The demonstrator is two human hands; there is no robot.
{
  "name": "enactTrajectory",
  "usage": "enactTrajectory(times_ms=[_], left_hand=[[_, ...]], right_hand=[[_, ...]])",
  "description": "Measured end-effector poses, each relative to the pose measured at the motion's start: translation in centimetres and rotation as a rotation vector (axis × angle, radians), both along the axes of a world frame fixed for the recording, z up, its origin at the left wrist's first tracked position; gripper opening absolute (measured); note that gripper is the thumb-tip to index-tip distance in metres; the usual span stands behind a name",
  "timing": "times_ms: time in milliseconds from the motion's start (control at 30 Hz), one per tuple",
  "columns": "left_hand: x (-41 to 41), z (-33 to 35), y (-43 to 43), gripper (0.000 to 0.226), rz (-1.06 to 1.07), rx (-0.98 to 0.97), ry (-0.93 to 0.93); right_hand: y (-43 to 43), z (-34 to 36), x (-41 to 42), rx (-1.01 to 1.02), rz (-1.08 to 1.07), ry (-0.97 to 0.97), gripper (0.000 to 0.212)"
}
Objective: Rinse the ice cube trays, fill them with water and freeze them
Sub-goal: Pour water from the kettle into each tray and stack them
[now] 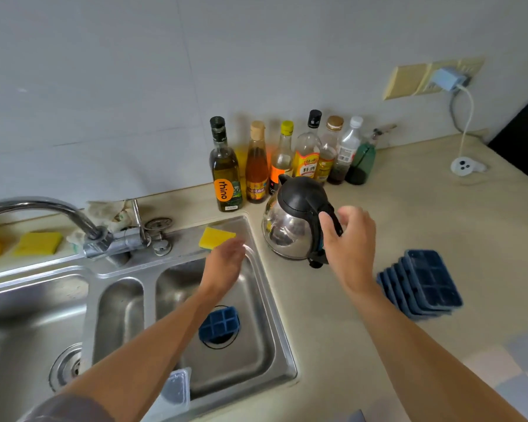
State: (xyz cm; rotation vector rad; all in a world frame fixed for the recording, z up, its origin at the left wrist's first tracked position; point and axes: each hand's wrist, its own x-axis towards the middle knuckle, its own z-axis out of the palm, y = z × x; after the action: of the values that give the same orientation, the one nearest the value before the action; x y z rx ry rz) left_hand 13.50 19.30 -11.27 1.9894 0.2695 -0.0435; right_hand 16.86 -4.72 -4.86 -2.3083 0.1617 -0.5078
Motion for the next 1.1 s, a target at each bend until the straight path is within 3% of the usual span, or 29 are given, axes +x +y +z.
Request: enactTrajectory(times_ms=[67, 233, 433, 600, 767, 933, 1100], left_hand=[[-3.3, -0.8, 2.1, 0.023, 0.047, 0.072, 0.046], [-12.0, -1.7, 7.9, 0.015, 0.290, 0.227, 0.194], [-22.0, -3.4, 12.5, 0.022, 0.476, 0.336, 0.469], [-25.6, -5.3, 12.8, 0.024, 0.413, 0.359, 0.603], [-25.7, -6.7, 12.1, 0.030, 0.375, 0.304, 0.587], [-23.1, -6.8, 11.2, 0.029, 0.387, 0.282, 0.487], [-17.8, -8.3, 8.7, 0.008, 0.195, 0.258, 0.427]], right_hand=[[2.0, 0.5, -1.8, 0.004, 0.154, -0.059, 0.020], [8.4, -1.7, -6.5, -0.048, 0.719, 0.504, 0.026], [14.2, -7.7, -12.5, -0.188, 0.966, 0.832, 0.035], [16.5, -11.9, -15.8, -0.166, 0.984, 1.028, 0.038], [17.7, -13.6, -17.0, -0.062, 0.928, 1.187, 0.029], [16.7, -13.8, -15.1, 0.114, 0.747, 1.125, 0.033], [13.8, -14.8, -11.9, 0.075, 0.613, 1.064, 0.034]])
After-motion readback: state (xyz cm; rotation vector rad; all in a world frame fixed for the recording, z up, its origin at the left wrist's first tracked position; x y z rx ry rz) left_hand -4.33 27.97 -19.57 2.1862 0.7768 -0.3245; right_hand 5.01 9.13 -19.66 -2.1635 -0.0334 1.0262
